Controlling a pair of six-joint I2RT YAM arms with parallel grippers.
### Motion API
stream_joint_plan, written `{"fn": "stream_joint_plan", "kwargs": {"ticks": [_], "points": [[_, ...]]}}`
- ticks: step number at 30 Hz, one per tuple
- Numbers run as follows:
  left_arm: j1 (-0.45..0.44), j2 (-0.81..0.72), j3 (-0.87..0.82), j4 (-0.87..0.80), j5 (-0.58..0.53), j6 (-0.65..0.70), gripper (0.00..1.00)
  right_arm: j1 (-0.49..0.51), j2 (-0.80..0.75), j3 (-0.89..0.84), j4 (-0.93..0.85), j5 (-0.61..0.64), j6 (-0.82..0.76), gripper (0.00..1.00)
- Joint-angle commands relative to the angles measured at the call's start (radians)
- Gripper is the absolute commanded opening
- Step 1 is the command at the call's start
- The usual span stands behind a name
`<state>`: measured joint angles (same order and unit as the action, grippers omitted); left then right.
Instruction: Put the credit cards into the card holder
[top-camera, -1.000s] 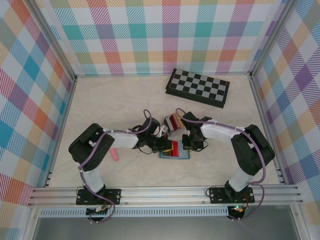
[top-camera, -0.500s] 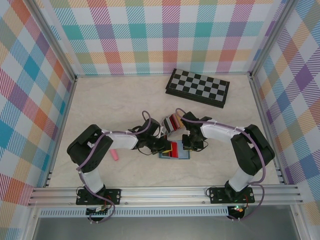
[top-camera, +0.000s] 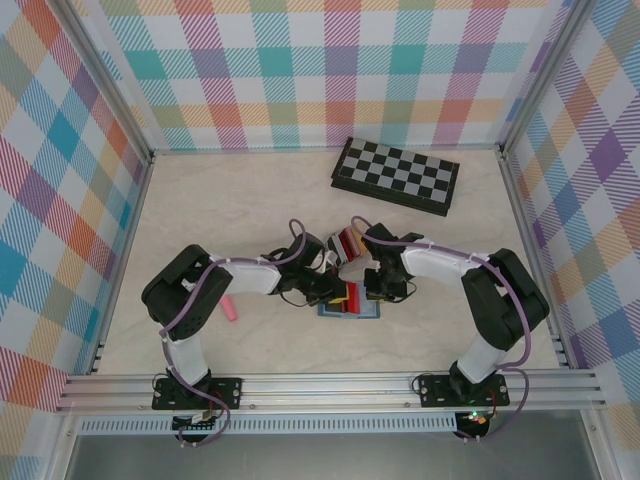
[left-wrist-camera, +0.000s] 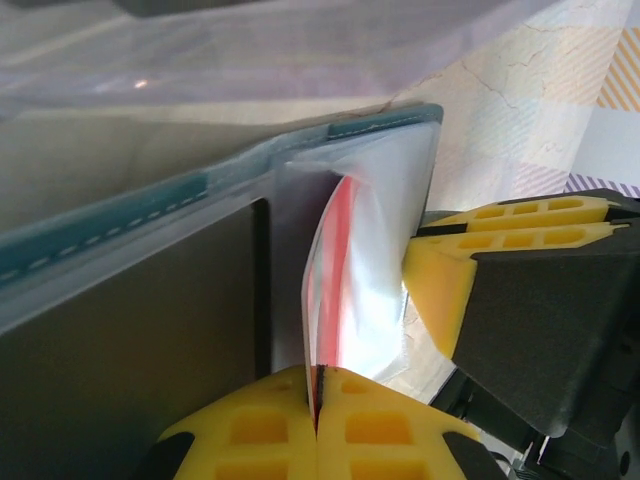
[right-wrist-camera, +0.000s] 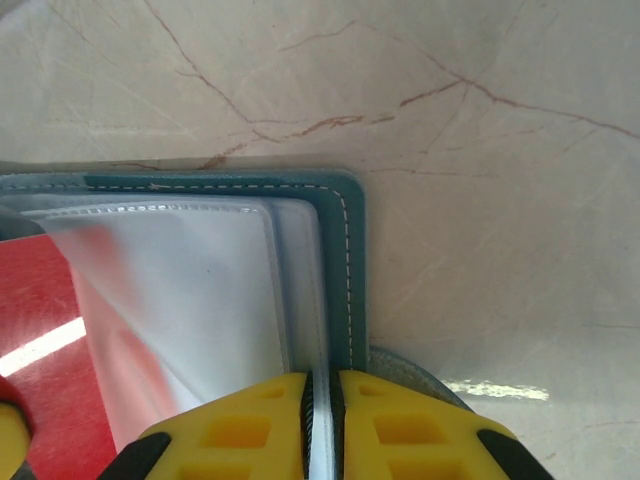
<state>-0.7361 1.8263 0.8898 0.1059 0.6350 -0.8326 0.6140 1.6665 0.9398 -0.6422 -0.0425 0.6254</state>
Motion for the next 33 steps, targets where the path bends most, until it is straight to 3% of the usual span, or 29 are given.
{"fn": "stream_joint_plan", "kwargs": {"ticks": [1, 5, 21, 24, 28, 33], "points": [[-0.017, 0.012, 0.009, -0.125, -0.047, 0.041, 0.0, -0.001, 0.068, -0.042, 0.044, 0.015, 0.009, 0.16], [-0.013, -0.026, 0.001, -0.214, -0.101, 0.056, 0.0, -0.001, 0.069, -0.038, 0.039, 0.02, 0.01, 0.16], [-0.022, 0.08, 0.062, -0.032, -0.009, 0.021, 0.04, -0.002, 0.063, -0.046, 0.061, 0.0, 0.006, 0.17], [-0.027, 0.088, 0.078, -0.048, -0.012, 0.029, 0.08, -0.002, 0.062, -0.047, 0.061, 0.0, 0.008, 0.17], [-0.032, 0.067, 0.075, -0.116, -0.067, 0.05, 0.22, -0.003, 0.049, -0.047, 0.055, 0.011, 0.013, 0.18], [-0.033, 0.015, 0.068, -0.199, -0.132, 0.084, 0.29, -0.007, 0.042, -0.045, 0.048, 0.013, 0.008, 0.19]]}}
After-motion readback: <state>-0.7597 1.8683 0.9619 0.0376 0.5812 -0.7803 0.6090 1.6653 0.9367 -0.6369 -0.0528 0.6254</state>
